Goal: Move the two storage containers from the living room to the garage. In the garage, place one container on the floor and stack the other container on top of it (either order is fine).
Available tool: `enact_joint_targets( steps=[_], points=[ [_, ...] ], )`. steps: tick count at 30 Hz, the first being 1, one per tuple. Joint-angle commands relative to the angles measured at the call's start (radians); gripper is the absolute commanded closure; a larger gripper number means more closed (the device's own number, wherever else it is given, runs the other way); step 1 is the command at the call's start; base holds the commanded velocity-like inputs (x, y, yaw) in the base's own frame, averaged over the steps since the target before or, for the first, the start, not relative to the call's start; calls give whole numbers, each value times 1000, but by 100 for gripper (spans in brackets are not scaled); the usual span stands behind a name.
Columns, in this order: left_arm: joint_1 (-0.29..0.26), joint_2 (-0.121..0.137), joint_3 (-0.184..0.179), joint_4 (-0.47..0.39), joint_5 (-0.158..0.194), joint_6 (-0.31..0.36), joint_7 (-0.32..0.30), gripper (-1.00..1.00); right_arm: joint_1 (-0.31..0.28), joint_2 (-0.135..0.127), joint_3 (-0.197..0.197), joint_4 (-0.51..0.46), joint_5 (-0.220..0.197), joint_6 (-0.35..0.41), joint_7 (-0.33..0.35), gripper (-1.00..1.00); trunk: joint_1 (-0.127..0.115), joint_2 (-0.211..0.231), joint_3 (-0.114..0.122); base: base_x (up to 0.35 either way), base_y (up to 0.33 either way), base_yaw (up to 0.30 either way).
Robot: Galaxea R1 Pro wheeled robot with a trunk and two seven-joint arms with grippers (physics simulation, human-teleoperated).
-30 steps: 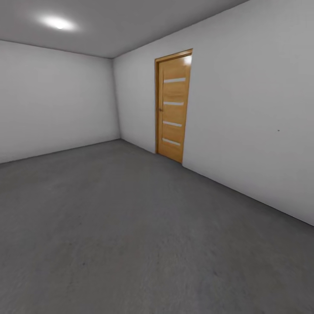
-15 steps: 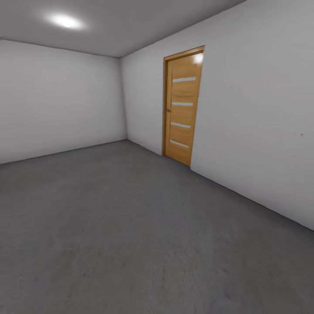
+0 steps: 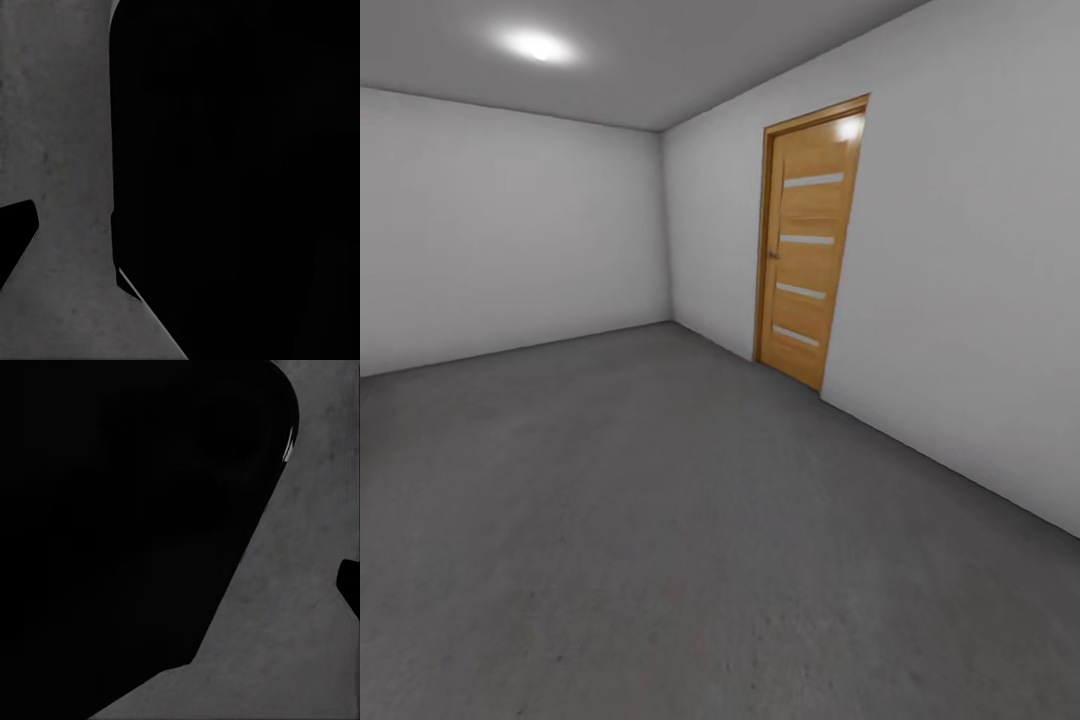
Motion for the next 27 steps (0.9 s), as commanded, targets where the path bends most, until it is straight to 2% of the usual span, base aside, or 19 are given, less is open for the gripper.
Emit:
enact_joint_targets(
  steps=[1, 27],
  points=[
    [0, 0, 0, -1, 5, 0, 0, -100, 0, 0, 8, 0, -11, -3, 0, -100, 1, 0, -1, 322, 0, 3],
    [0, 0, 0, -1, 5, 0, 2, -100, 0, 0, 8, 0, -11, -3, 0, -100, 1, 0, -1, 322, 0, 0]
  ],
)
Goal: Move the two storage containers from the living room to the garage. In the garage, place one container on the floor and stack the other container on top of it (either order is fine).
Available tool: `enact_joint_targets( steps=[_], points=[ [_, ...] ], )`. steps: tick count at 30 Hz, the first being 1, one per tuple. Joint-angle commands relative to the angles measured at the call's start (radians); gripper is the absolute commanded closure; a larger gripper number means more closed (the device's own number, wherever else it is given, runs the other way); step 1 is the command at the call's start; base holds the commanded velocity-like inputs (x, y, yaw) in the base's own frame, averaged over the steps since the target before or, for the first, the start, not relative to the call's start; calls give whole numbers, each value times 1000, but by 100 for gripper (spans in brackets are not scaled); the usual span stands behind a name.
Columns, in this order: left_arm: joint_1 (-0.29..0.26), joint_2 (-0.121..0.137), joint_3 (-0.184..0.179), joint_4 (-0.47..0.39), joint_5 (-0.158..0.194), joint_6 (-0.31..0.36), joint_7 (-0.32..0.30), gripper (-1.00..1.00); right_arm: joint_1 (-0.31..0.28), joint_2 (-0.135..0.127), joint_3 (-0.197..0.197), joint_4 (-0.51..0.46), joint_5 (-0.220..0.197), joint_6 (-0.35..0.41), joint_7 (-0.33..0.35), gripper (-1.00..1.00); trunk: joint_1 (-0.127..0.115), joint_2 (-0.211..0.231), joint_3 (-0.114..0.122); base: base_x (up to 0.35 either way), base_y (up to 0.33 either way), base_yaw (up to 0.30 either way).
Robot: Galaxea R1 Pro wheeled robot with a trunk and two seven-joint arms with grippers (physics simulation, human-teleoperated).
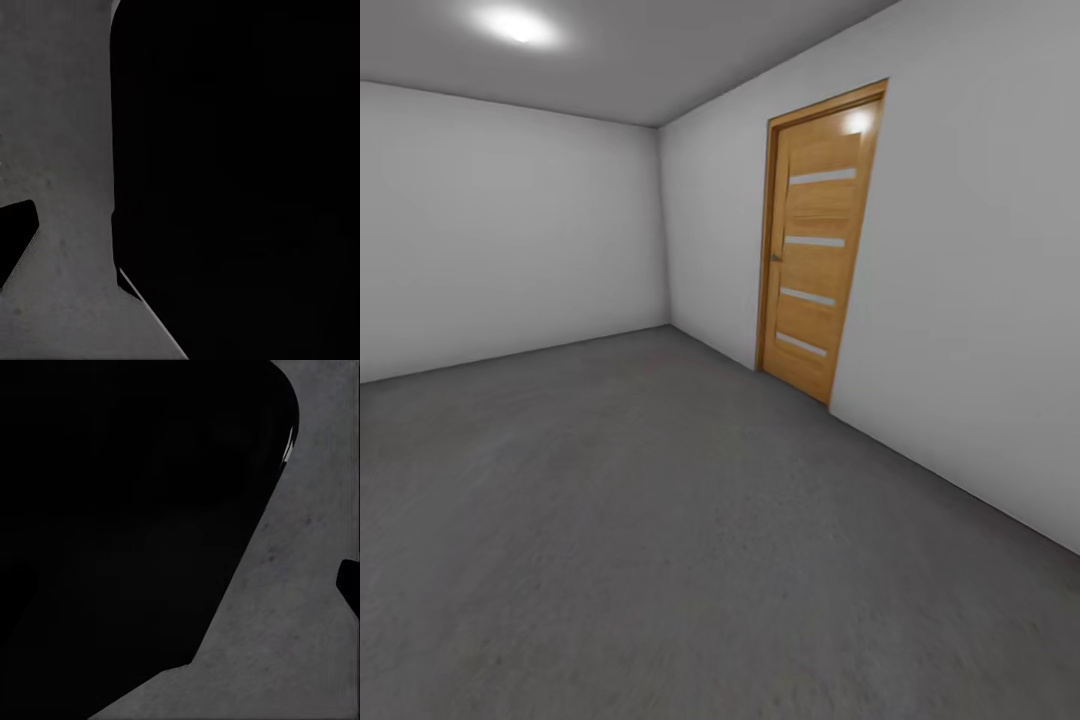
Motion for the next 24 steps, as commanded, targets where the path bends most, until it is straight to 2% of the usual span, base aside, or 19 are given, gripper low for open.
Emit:
enact_joint_targets(
  steps=[1, 24],
  points=[
    [0, 0, 0, -1, 4, 0, 0, -100, 0, 0, 8, 0, -11, -3, 0, -100, 1, 0, -1, 322, 0, 0],
    [0, 0, 0, -1, 4, 0, 0, -100, 0, 1, 8, 0, -11, -3, 0, -100, 1, 0, -1, 322, 0, 0]
  ],
)
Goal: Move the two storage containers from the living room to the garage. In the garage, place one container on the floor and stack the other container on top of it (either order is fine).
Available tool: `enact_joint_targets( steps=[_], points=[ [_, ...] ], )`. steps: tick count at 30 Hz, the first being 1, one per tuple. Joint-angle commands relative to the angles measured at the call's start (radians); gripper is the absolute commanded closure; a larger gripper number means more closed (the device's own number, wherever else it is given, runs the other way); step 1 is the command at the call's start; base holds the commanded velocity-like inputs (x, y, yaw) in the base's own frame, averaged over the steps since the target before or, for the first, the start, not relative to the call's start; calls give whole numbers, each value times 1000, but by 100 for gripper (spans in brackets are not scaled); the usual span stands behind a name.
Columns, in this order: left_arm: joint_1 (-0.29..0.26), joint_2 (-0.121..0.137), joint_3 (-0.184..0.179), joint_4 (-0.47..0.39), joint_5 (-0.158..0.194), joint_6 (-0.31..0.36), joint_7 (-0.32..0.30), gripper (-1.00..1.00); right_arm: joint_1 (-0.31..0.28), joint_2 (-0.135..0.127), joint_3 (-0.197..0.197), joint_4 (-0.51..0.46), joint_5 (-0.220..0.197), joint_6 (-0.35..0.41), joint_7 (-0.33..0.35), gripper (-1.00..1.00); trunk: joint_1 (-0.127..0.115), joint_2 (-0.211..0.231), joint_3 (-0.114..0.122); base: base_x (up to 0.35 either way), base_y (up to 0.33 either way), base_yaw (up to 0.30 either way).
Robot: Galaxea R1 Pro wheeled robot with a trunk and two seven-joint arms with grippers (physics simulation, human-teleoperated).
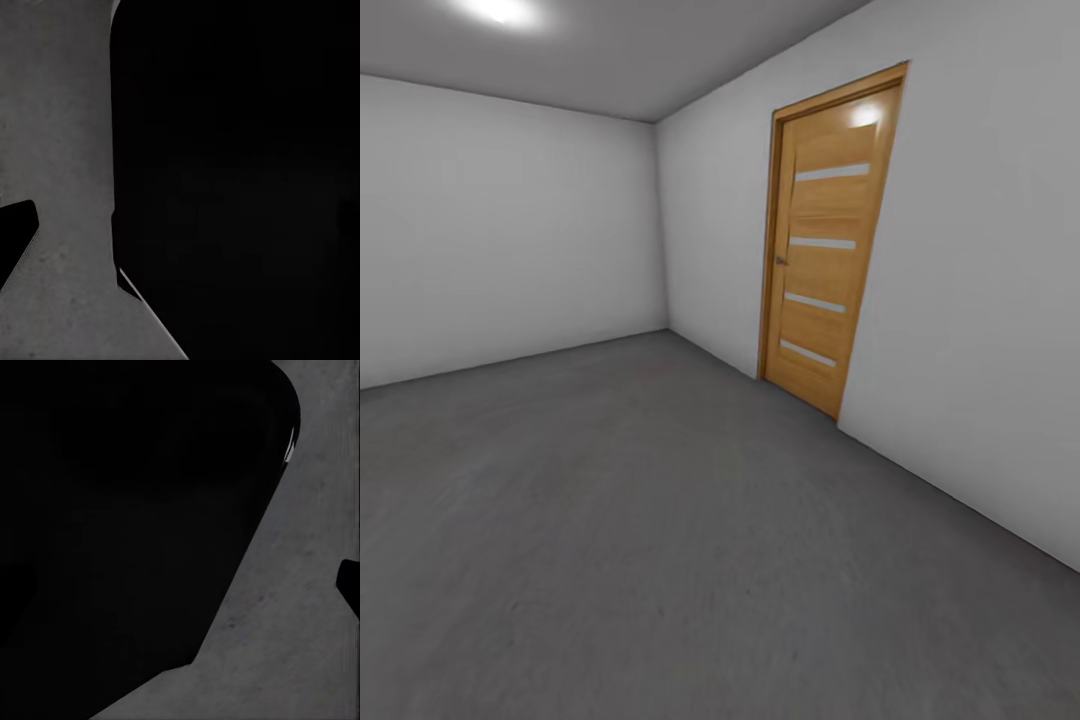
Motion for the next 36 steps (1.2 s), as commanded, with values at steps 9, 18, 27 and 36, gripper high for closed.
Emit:
enact_joint_targets(
  steps=[9, 18, 27, 36],
  points=[
    [0, 0, 0, -1, 4, 0, 0, -100, 0, 0, 8, 0, -11, -3, 0, -100, 1, 0, -1, 322, 0, 0],
    [0, 0, 0, -1, 4, 0, 0, -100, 0, 0, 8, 0, -11, -3, 0, -100, 1, 0, -1, 322, 0, 0],
    [0, 0, 0, -1, 4, 0, 0, -100, 0, 0, 8, 0, -11, -3, 0, -100, 1, 0, -1, 322, 0, 0],
    [0, 0, 0, -1, 4, 0, 0, -100, 0, 0, 8, 0, -11, -3, 0, -100, 1, 0, -1, 322, 0, 0]
  ],
)
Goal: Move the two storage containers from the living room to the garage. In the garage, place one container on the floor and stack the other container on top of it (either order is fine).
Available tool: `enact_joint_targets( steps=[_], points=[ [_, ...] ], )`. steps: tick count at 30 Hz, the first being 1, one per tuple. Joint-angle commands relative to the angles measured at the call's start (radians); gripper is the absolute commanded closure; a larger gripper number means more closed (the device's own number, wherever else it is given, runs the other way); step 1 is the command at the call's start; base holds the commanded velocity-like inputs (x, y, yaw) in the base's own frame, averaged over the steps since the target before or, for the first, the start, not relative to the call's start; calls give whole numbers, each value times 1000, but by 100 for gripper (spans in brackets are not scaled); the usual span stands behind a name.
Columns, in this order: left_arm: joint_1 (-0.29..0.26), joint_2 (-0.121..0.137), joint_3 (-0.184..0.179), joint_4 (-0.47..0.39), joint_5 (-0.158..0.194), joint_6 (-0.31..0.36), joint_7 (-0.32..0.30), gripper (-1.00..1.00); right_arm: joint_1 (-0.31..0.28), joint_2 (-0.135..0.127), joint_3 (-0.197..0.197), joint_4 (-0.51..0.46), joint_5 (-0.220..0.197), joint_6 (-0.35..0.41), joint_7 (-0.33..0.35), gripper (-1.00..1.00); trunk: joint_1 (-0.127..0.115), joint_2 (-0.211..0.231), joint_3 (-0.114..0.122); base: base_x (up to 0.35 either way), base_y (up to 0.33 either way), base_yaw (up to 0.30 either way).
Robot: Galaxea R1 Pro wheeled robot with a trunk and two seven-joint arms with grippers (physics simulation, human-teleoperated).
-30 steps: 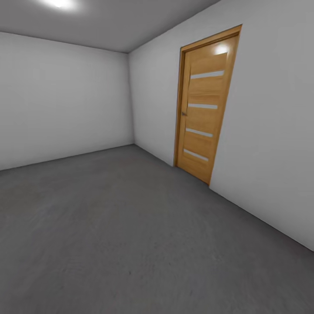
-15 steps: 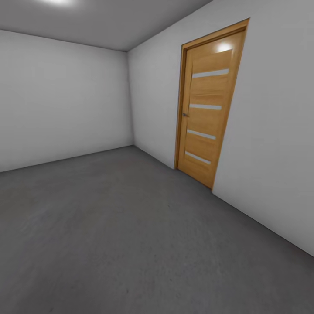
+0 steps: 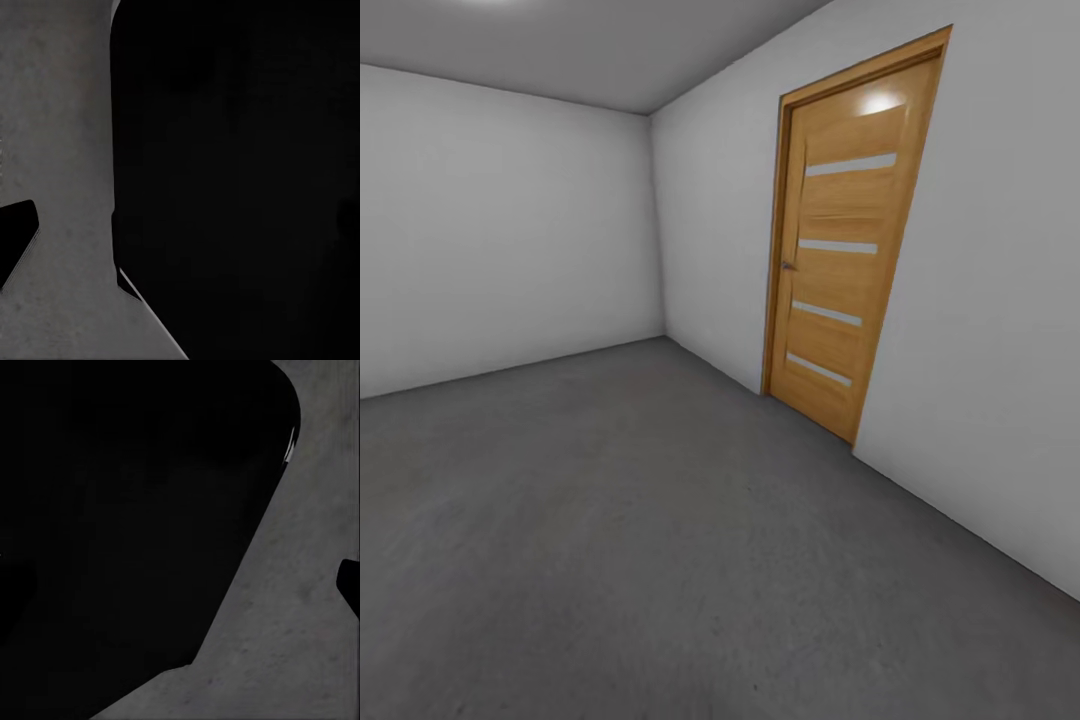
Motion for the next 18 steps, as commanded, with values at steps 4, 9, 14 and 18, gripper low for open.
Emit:
enact_joint_targets(
  steps=[4, 9, 14, 18],
  points=[
    [0, 0, 0, -1, 4, 1, 0, -100, 0, 0, 9, 0, -11, -3, 0, -100, 1, 0, -1, 322, 0, 0],
    [0, 0, 0, -1, 4, 1, 0, -100, 0, 0, 8, 0, -11, -3, 0, -100, 1, 0, -1, 322, 0, 0],
    [0, 0, 1, -1, 4, 1, 0, -100, 0, 0, 8, 0, -11, -3, 0, -100, 1, 0, -1, 322, 0, 0],
    [0, 0, 0, -1, 4, 0, 0, -100, 0, 0, 8, 0, -11, -3, 0, -100, 1, 0, -1, 322, 0, 0]
  ],
)
